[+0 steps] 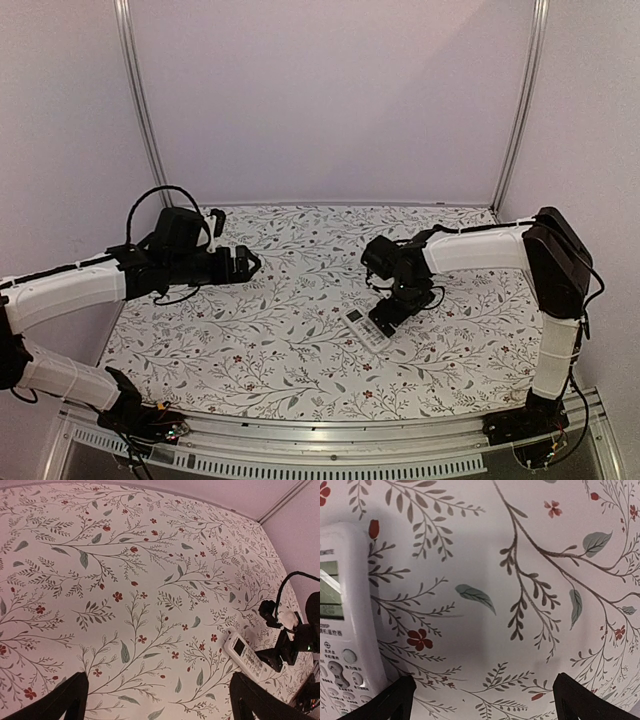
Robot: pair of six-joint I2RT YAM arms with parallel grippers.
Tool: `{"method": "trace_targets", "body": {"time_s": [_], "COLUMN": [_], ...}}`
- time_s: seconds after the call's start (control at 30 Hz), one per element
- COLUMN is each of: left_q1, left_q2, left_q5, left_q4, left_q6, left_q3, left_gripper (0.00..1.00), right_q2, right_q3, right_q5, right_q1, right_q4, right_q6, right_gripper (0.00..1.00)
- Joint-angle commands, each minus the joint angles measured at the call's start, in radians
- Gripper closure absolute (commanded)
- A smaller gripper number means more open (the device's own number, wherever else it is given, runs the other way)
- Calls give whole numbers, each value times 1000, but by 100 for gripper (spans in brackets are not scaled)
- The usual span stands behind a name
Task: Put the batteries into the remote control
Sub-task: Adjust the remote control at the center of the board.
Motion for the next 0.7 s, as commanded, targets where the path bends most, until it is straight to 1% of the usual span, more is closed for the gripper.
{"method": "trace_targets", "body": {"time_s": [0.0, 0.1, 0.3, 0.4, 0.5, 0.6, 0.67], "left_q1": [-8, -10, -23, -29, -35, -35, -33], "left_q2": [19, 34, 55, 68, 86, 137, 166], "left_q5": [16, 20, 23, 64, 69, 40, 34], "left_q4": [-12, -12, -10, -4, -8, -76, -126], "left_q6": [7, 4, 5, 22, 47, 69, 89], "left_q3": [33, 41, 59, 70, 94, 173, 228], "left_gripper": [1, 0, 0, 0, 0, 0, 1], "right_q2": [-8, -34, -36, -57, -124, -210, -305], "right_q3": [-48, -60, -72, -86, -108, -146, -171], "right_q5": [-122, -185, -163, -155, -156, -181, -203], "right_q1": [51, 68, 75, 75, 66, 36, 4], "right_q4": [43, 73, 81, 83, 93, 118, 143], "right_q6": [51, 77, 81, 78, 81, 89, 91], "right_gripper": [1, 1, 1, 1, 1, 1, 1]}}
